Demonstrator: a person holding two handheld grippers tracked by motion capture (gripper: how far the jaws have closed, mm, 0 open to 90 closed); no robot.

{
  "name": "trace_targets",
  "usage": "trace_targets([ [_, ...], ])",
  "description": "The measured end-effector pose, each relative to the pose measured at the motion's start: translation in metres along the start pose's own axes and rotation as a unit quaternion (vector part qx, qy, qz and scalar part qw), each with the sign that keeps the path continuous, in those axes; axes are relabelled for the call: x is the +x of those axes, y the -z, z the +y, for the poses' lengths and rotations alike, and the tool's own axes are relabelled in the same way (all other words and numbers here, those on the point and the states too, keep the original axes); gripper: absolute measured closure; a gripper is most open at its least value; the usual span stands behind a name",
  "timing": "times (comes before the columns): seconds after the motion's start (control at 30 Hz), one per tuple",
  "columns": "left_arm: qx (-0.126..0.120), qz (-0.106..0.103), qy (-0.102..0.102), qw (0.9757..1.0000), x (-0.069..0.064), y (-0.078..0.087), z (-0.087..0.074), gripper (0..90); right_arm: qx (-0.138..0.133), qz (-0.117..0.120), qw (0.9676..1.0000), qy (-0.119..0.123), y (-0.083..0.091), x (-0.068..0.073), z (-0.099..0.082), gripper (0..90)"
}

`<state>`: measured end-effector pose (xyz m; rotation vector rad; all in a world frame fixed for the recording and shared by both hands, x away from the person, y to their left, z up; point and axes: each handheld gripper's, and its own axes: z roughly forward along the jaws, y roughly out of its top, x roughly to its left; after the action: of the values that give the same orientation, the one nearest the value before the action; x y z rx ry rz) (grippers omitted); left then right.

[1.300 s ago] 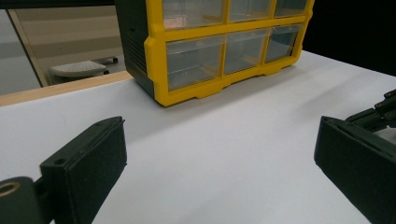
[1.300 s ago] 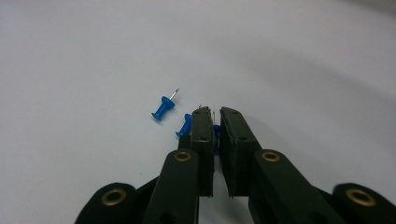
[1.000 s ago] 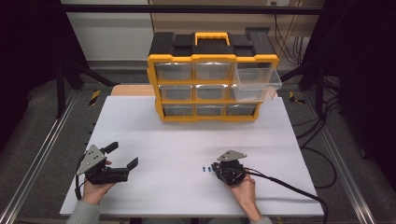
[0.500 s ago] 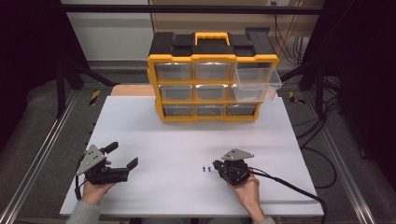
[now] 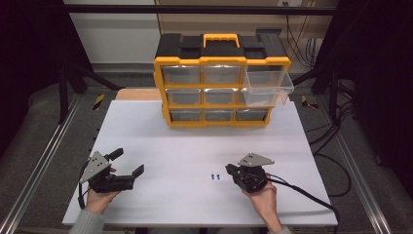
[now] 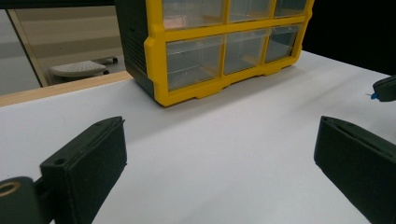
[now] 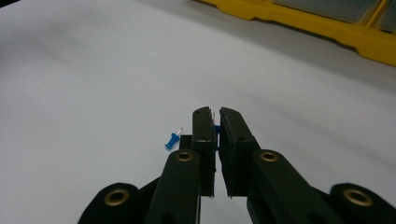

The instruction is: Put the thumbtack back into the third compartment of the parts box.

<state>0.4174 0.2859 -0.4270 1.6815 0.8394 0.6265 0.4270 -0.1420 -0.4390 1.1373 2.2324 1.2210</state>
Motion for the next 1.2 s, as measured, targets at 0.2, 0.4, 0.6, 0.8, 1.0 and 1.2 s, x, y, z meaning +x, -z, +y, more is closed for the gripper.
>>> trace_targets([
  [0.2, 0.001, 0.0, -0.001, 1.0, 0.0, 0.0, 0.0, 2.0, -0.012, -0.006, 0.9999, -0.004, 0.01, -0.006, 0.005, 85.5],
  [0.4, 0.001, 0.0, 0.0, 1.0, 0.0, -0.001, 0.0, 2.0, -0.026, -0.009, 0.9996, -0.004, 0.018, -0.011, 0.011, 85.5],
  [0.6, 0.004, -0.001, 0.0, 1.0, -0.001, -0.002, -0.001, 2.0, -0.039, -0.011, 0.9992, -0.005, 0.027, -0.017, 0.018, 85.5],
  [0.8, 0.003, -0.001, 0.0, 1.0, -0.001, -0.002, 0.0, 2.0, -0.05, -0.017, 0.9986, -0.009, 0.035, -0.022, 0.023, 85.5],
  [1.0, 0.004, 0.0, 0.0, 1.0, -0.001, -0.002, -0.001, 1.9, -0.059, -0.021, 0.998, -0.01, 0.044, -0.027, 0.028, 85.5],
  [1.2, 0.005, 0.0, -0.001, 1.0, -0.001, -0.002, -0.001, 1.9, -0.069, -0.027, 0.9972, -0.009, 0.052, -0.031, 0.036, 85.5],
])
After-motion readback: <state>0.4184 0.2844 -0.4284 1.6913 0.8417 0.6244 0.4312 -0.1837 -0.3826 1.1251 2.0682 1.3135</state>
